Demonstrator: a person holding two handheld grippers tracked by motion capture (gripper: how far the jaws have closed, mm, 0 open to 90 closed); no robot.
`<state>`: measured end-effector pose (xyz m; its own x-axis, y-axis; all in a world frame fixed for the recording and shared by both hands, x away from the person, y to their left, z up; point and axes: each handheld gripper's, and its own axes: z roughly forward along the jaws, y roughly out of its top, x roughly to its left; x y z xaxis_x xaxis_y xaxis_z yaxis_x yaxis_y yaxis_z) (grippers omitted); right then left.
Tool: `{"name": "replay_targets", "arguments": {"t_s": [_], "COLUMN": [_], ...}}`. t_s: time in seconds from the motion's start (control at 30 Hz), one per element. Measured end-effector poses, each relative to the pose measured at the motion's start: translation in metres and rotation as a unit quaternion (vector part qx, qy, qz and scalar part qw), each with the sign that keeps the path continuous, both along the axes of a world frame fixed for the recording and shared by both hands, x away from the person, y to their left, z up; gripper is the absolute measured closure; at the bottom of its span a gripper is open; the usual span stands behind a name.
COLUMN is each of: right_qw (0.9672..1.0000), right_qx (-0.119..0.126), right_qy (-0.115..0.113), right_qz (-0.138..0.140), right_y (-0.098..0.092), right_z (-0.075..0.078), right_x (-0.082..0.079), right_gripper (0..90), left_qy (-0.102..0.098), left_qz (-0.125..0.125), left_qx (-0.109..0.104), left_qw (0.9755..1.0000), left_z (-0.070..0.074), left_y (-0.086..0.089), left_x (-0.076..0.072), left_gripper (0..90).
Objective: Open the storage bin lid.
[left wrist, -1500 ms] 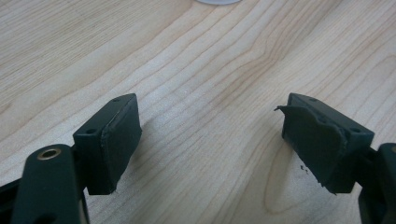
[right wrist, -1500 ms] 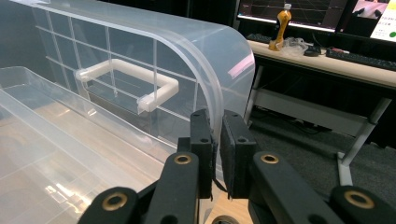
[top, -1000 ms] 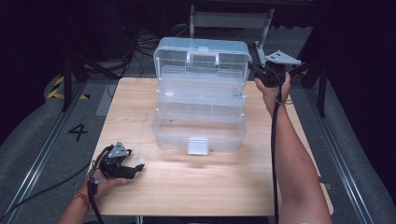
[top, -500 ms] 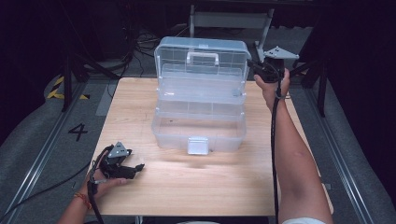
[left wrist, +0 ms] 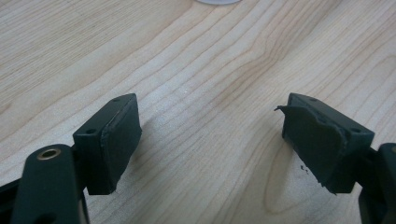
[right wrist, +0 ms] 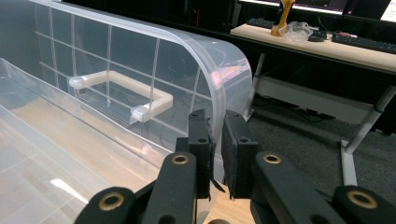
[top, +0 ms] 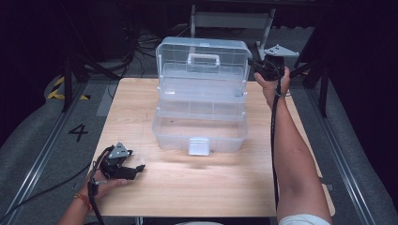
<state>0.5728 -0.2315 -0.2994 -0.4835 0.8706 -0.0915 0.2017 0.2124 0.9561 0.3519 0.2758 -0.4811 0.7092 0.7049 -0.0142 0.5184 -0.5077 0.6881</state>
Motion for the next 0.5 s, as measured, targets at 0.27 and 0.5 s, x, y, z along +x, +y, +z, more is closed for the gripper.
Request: {"name": "replay_targets", "arguments": {"t_s": [0.27, 0.5], "right_qw": [1.0, 0.9998], "right_qx": [-0.003, -0.008], "right_qy": [0.006, 0.015], "right_qz": [-0.004, -0.005], "right_y": [0.001, 0.001], "right_z": [0.0, 0.0], "right_x": [0.009, 0.018], "right_gripper": [82.7, 82.2], "left_qy": [0.0, 0.003], "left_qz": [0.0, -0.001], "left_qx": [0.0, -0.003], "left_qw": [1.0, 1.0], "left_z": [0.0, 0.0], "left_y": [0.0, 0.0], "left_x": [0.0, 0.0], "left_gripper": [20.1, 19.9]}}
